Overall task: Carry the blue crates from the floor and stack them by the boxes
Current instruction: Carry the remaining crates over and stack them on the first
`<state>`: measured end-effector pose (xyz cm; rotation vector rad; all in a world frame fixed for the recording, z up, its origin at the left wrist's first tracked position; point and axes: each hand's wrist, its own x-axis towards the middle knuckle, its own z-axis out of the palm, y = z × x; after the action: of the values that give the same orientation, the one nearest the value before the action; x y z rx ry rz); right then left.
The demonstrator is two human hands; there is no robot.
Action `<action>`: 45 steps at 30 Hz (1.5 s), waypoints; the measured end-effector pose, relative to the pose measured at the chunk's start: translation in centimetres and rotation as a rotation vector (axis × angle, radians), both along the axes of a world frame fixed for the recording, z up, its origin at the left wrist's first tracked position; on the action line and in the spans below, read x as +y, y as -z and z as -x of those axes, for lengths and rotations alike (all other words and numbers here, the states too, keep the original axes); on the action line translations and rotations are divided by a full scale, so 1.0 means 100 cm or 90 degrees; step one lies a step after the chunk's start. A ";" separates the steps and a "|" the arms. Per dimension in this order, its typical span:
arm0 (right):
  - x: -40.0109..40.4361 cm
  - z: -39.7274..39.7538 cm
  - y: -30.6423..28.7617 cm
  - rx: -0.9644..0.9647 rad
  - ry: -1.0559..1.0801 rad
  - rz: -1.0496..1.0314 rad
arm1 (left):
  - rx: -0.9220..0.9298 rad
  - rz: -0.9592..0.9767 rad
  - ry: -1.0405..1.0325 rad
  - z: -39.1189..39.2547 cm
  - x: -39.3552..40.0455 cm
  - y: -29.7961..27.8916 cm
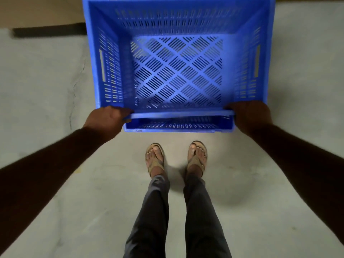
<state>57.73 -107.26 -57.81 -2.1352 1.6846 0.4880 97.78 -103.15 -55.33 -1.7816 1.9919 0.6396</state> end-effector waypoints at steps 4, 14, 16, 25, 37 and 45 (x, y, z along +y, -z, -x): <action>0.004 -0.018 -0.005 -0.015 -0.063 0.018 | -0.020 -0.069 -0.085 -0.021 -0.003 0.003; 0.030 -0.017 0.015 -0.026 0.017 0.012 | -0.049 -0.018 -0.134 -0.007 0.015 0.012; 0.030 -0.009 0.007 -0.040 0.035 0.058 | -0.033 -0.001 -0.128 -0.009 0.010 0.014; 0.038 -0.005 0.004 -0.070 0.050 0.145 | 0.125 -0.012 -0.138 -0.011 0.020 0.016; 0.057 -0.013 0.014 -0.133 0.021 0.070 | 0.133 0.007 -0.179 0.004 0.049 0.015; 0.057 0.003 0.011 -0.207 0.087 0.105 | 0.162 0.054 -0.210 -0.002 0.046 0.015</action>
<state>57.39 -101.57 -58.96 -2.0547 1.7127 -0.0390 97.98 -98.59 -56.80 -2.2012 1.9196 0.9366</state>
